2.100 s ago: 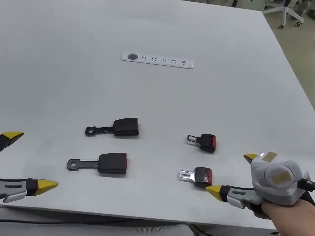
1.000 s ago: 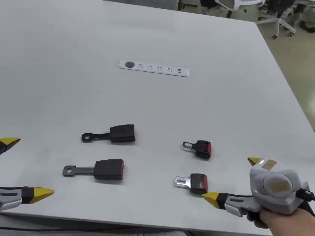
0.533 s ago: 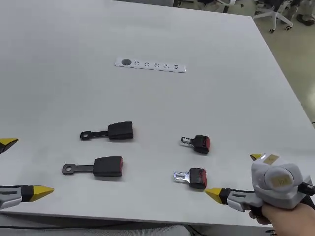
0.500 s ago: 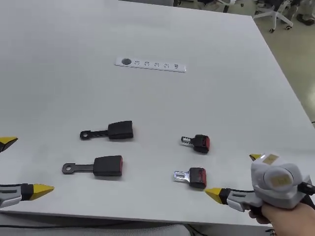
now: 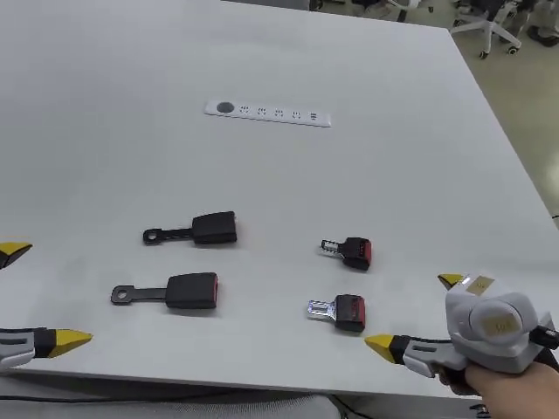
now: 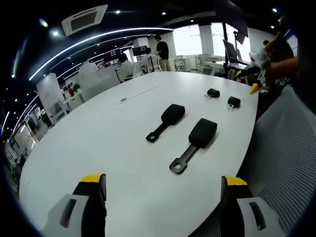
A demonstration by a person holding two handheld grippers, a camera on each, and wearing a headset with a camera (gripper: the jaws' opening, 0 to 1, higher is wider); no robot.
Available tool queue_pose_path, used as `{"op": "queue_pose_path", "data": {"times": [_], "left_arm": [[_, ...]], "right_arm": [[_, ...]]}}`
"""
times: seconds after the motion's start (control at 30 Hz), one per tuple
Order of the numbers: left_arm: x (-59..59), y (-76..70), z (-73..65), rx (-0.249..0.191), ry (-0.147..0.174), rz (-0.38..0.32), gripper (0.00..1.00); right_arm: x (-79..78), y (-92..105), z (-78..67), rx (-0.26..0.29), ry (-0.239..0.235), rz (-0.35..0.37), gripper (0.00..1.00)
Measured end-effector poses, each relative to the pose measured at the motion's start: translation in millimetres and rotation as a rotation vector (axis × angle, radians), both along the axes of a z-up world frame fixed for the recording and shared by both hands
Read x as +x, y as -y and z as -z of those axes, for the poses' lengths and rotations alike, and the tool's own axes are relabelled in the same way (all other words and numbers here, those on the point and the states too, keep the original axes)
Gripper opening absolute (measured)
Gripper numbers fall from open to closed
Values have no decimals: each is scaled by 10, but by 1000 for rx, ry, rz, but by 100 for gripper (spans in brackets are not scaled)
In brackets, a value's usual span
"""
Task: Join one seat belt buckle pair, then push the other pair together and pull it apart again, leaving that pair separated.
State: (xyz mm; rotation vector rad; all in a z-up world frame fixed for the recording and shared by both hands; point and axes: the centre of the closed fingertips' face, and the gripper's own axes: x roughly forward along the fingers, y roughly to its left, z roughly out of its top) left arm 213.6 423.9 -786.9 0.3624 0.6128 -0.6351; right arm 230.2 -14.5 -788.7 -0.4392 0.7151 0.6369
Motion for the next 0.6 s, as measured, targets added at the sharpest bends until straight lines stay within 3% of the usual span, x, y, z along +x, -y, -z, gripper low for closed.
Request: {"op": "queue_pose_path", "data": {"times": [0.17,0.27,0.3,0.53,0.6], "left_arm": [[12,-8,-29,47,23,23,93],[-43,2,45,86,-5,62,93],[-39,18,34,91,3,70,93],[-6,-46,5,95,18,40,90],[7,-73,27,97,9,29,90]], "right_arm": [[2,31,-55,-1,13,-4,91],[-17,40,-41,0,4,1,90],[-22,40,-34,-1,2,-1,89],[-32,76,-37,-4,-3,6,88],[-59,90,-25,-7,-9,9,88]]}}
